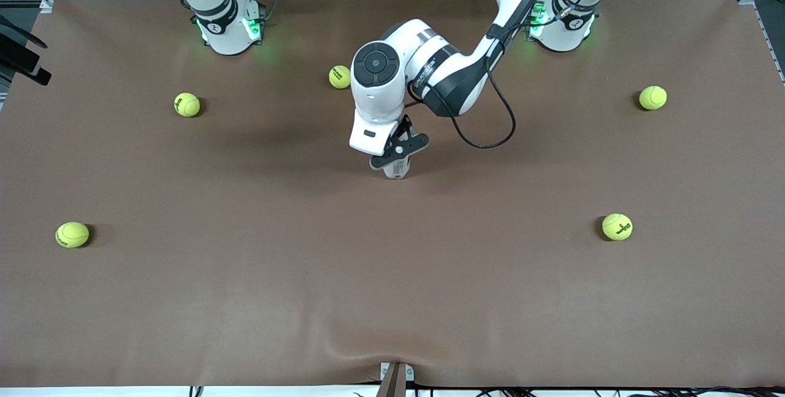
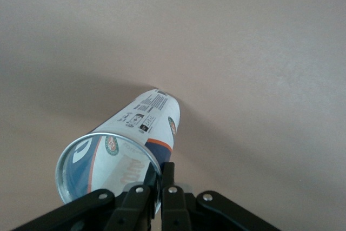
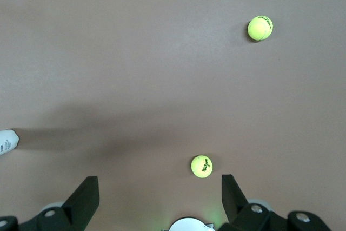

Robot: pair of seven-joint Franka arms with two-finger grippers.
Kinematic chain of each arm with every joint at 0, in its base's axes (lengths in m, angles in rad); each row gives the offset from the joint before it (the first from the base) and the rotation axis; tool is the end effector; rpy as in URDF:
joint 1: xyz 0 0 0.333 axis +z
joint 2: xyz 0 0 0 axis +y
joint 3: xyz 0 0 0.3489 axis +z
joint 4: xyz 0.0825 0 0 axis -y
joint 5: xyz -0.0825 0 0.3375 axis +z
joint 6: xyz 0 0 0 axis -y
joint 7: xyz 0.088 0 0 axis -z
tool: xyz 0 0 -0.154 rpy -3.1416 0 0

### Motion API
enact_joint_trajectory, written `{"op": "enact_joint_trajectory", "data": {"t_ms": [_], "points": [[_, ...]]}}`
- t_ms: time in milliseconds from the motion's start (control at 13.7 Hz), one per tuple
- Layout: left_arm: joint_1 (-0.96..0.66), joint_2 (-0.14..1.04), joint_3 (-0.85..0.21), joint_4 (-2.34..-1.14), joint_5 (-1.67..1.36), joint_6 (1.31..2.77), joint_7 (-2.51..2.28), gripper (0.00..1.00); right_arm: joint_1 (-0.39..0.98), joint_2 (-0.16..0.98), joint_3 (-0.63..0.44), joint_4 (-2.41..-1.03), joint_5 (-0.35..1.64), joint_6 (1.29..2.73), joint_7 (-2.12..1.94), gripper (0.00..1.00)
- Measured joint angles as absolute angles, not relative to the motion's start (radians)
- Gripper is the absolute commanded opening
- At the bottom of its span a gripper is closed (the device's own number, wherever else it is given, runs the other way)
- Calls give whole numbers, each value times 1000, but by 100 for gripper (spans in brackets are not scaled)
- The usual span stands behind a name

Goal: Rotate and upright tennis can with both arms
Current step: 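Lower the upright can onto the table with the left gripper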

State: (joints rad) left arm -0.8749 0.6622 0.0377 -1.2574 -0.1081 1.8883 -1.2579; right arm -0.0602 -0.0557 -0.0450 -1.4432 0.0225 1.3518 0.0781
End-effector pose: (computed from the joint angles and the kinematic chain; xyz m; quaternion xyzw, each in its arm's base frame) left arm 0.4599 -0.5389 0.3635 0.9741 0.2221 -0.0418 0.0064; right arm 0.4600 -0.0456 0.6716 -0.9958 0.0892 0.0177 0.0125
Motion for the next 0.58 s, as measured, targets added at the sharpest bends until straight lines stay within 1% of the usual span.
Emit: {"op": "enact_joint_trajectory", "data": {"t_ms": [365, 584], "points": [[-875, 664, 38, -1257, -108, 1919, -1258, 9, -60, -56, -45, -1443, 22, 1352, 78, 100], [-875, 672, 38, -1257, -108, 1934, -1258, 19, -60, -56, -45, -1443, 22, 1352, 78, 100]]}}
